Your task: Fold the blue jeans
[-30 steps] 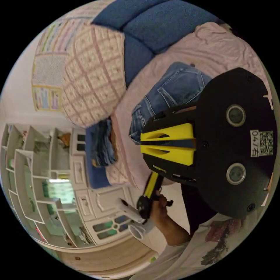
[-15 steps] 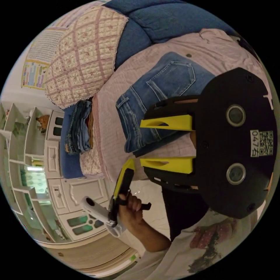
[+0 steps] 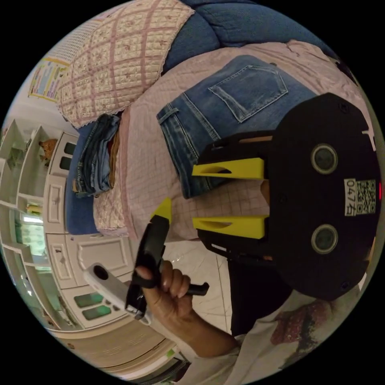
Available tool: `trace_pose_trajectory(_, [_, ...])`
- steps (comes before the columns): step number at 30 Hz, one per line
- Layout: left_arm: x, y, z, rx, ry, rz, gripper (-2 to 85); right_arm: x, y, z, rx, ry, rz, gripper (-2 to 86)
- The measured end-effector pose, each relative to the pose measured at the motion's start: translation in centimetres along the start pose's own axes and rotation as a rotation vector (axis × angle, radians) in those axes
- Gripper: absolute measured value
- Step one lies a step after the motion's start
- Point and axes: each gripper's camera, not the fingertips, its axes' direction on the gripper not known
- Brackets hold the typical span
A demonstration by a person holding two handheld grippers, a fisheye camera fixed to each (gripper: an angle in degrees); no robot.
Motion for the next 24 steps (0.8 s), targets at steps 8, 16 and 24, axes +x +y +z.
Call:
trace_pose_trajectory(8, [1.3, -0.9, 5.3, -0.076, -0.049, -0.011, 12.8, 10.6, 13.1, -12.2, 0.282, 0.038, 0.446, 7.1])
trace_pose_trajectory(16, [3.3, -0.9, 10.4, -0.101, -0.141, -0.004, 12.6, 19.0, 28.2, -18.6, 0.385, 0.113, 0.89, 6.5])
trace_pose_trajectory(24, [6.1, 0.5, 14.1, -0.043, -0.213, 0.081, 5.7, 28.2, 30.8, -17.6, 0.215, -0.019, 0.921, 6.9])
